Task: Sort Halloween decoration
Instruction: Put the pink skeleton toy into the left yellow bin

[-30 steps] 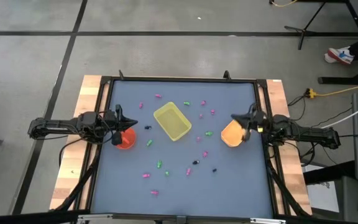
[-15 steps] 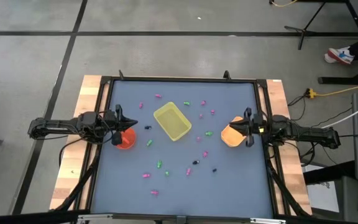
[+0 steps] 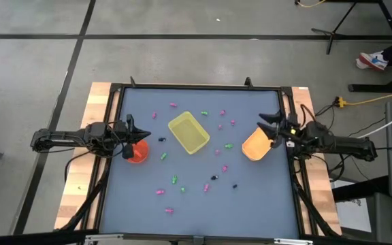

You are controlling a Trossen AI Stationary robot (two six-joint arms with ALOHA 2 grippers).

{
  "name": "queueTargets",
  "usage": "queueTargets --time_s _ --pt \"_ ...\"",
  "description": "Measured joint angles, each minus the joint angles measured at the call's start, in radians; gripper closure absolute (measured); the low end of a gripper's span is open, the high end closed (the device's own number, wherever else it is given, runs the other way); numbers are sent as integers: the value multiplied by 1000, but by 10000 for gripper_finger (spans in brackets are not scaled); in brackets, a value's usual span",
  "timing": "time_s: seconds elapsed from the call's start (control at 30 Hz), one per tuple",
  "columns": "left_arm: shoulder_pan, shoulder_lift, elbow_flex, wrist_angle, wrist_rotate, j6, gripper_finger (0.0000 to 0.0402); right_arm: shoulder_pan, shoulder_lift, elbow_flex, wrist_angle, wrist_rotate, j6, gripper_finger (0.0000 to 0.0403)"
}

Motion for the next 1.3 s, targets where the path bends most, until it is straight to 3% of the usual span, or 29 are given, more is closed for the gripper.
queueTargets --time_s 0.27,0.53,0.7,0.93,1.13,1.3 --pt "0 0 0 0 0 0 401 0 378 176 -9 49 -206 181" --pt "0 0 0 0 0 0 401 -20 788 362 -94 177 -267 182" --pt "0 0 0 0 0 0 401 -93 997 472 -221 59 -277 182" --pt "0 0 0 0 0 0 401 -204 1221 536 -235 -106 -337 182" --pt "0 0 0 0 0 0 401 -260 1335 546 -225 -246 -439 182" --pt "0 0 0 0 0 0 401 -262 1389 545 -204 -262 -487 182"
